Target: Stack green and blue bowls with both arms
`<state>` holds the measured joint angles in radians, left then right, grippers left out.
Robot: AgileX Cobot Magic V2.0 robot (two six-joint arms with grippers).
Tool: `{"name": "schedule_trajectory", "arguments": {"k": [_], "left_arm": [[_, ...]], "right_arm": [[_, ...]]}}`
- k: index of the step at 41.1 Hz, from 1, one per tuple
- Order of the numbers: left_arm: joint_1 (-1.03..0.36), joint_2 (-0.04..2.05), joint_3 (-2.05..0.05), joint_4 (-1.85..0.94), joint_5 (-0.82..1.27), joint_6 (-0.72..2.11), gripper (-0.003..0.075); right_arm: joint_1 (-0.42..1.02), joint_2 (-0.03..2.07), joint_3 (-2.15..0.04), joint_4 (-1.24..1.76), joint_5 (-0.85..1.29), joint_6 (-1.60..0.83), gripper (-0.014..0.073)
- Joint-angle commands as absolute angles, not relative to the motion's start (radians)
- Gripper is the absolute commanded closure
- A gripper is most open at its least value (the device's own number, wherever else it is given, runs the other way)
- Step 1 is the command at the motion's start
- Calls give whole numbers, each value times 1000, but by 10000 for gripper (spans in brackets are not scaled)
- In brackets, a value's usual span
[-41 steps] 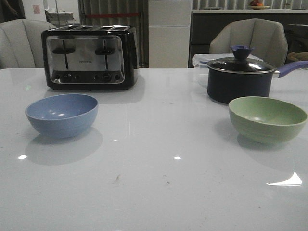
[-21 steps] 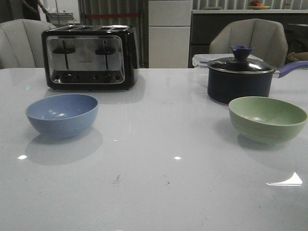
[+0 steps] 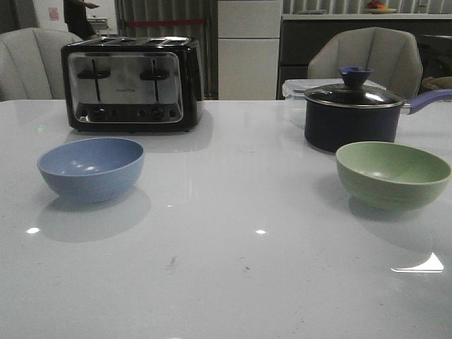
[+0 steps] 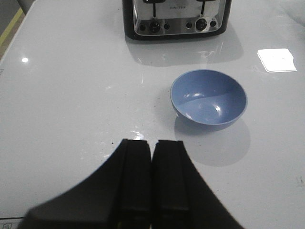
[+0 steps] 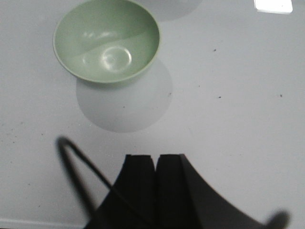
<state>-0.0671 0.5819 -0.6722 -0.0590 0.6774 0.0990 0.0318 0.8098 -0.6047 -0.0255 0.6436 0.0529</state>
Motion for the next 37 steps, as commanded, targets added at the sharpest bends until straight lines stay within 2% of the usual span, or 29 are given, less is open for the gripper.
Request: {"name": "schedule_trajectory", "arguments": {"k": [1, 4, 7, 11, 24, 37], "left_arm": [[-74, 607, -708, -64, 610, 91, 561], [-74, 614, -708, -64, 610, 91, 454], [-74, 618, -706, -64, 613, 91, 309], [-74, 618, -706, -64, 609, 91, 197], [-74, 618, -706, -64, 609, 91, 190], [-74, 618, -706, -64, 609, 91, 190]], "right_arm": [[31, 852, -642, -28, 596, 52, 475], [31, 884, -642, -28, 590, 52, 327], [31, 912, -642, -28, 579, 52, 190], [31, 956, -642, -28, 556, 52, 84], [-6, 1160, -737, 25, 485, 53, 71], [-69, 1444, -985, 74, 581, 32, 71]]}}
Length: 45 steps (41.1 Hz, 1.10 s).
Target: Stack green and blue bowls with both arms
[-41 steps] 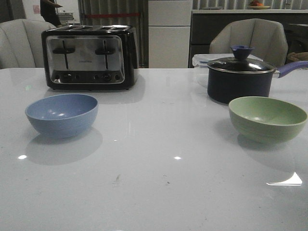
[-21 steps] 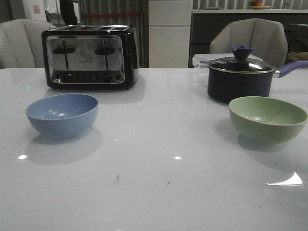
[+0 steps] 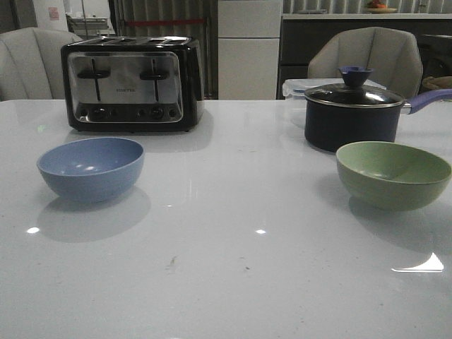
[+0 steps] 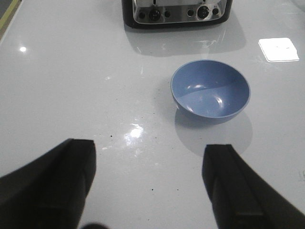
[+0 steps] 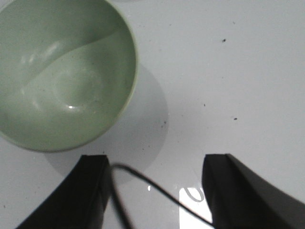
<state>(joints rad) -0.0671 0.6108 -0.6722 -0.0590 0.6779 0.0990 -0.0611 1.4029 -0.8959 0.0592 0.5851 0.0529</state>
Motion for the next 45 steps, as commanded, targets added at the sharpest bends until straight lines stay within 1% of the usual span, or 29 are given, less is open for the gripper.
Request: {"name": "schedule_trajectory", "arguments": {"k": [1, 10, 18, 20, 22, 24, 32, 37, 42, 45], "left_arm": [[-74, 618, -706, -64, 609, 91, 190], [-74, 618, -706, -64, 609, 91, 191], [-74, 618, -706, -64, 609, 91, 191], [-74, 618, -706, -64, 609, 91, 190], [-74, 618, -706, -64, 609, 91, 191], [-74, 618, -706, -64, 609, 91, 191], [-74, 618, -706, -64, 609, 91, 191], [-74, 618, -706, -64, 609, 91, 191], [-74, 618, -706, -64, 609, 91, 191], [-74, 618, -706, -64, 609, 91, 191]], "right_arm": [[-69, 1463, -1010, 79, 597, 25, 71], [-69, 1673, -1194, 198, 698, -105, 71], [-69, 1799, -1294, 201, 710, -106, 76], [-69, 1819, -1311, 200, 714, -106, 90], [-69, 1838, -1329, 200, 719, -106, 117], [-69, 1851, -1341, 198, 726, -106, 162], [-69, 1855, -1347, 197, 728, -106, 391], [-69, 1851, -1348, 197, 732, -106, 505], [-61, 1833, -1364, 197, 753, -107, 569], [-40, 1806, -1371, 197, 764, -107, 571]]}}
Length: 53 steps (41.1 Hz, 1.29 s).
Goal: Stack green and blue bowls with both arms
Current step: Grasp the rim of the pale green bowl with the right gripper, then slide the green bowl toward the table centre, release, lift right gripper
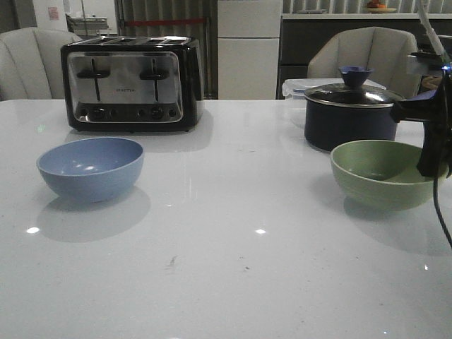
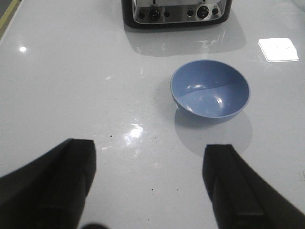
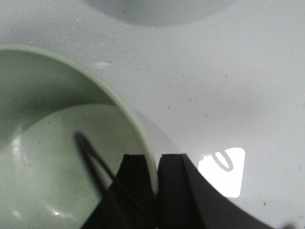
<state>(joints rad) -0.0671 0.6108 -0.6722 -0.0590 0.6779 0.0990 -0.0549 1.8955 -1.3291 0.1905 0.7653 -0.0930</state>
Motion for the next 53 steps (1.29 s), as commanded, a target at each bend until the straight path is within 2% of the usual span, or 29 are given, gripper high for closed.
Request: {"name": "schedule_trajectory", "arguments": {"k": [1, 9, 21, 31, 34, 36, 40, 43, 46, 53], "left_arm": [[-74, 618, -706, -64, 609, 91, 191], [-74, 618, -706, -64, 609, 91, 191], [-74, 618, -706, -64, 609, 91, 192], [-74, 618, -706, -64, 609, 91, 192], [-74, 618, -706, -64, 609, 91, 192], [-74, 618, -706, -64, 609, 91, 192], [-74, 618, -706, -64, 609, 91, 192], [-74, 618, -706, -64, 609, 91, 192], [-74, 618, -706, -64, 609, 91, 192], [-74, 618, -706, -64, 609, 91, 192]], "right_arm": [[-27, 1791, -1372, 197, 765, -107, 571], [117, 1718, -1372, 198, 765, -107, 571], [354, 1756, -1372, 251, 719, -107, 571], [413, 1848, -1372, 261, 678, -107, 562], [413, 1870, -1372, 261, 686, -107, 522], [413, 1879, -1372, 261, 693, -107, 462], [413, 1888, -1372, 260, 689, -107, 298], [413, 1885, -1372, 258, 675, -107, 205], [413, 1867, -1372, 245, 658, -107, 174], [413, 1756, -1355, 233, 640, -160, 177]]}}
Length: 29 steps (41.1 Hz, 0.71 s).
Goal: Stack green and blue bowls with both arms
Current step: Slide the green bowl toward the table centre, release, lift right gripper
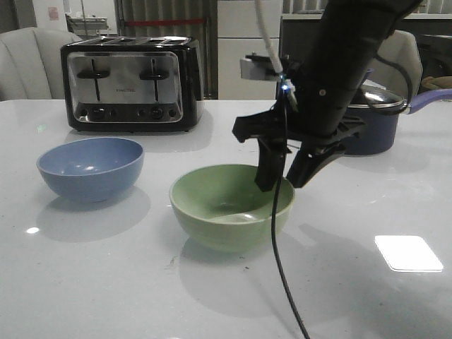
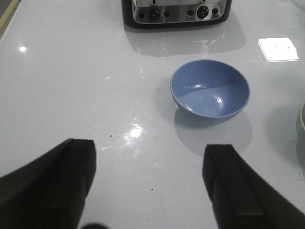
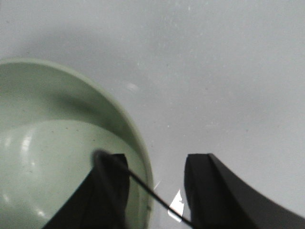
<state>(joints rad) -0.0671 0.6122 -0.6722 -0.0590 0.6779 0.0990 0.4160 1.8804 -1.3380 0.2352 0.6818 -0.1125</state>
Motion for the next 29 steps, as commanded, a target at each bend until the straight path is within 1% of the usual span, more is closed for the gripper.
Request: {"name": "schedule_trajectory", "arguments": {"k": [1, 13, 21, 29], "left_arm": [[-74, 618, -706, -64, 609, 91, 192], [-74, 618, -706, -64, 609, 91, 192], [-74, 618, -706, -64, 609, 91, 192], [-74, 618, -706, -64, 609, 91, 192]], "right_arm": [[413, 1735, -1345, 233, 640, -172, 177], [413, 1361, -1130, 233, 608, -273, 177], [413, 1127, -966, 233, 597, -276, 177], [413, 944, -821, 233, 614, -276, 177]]}}
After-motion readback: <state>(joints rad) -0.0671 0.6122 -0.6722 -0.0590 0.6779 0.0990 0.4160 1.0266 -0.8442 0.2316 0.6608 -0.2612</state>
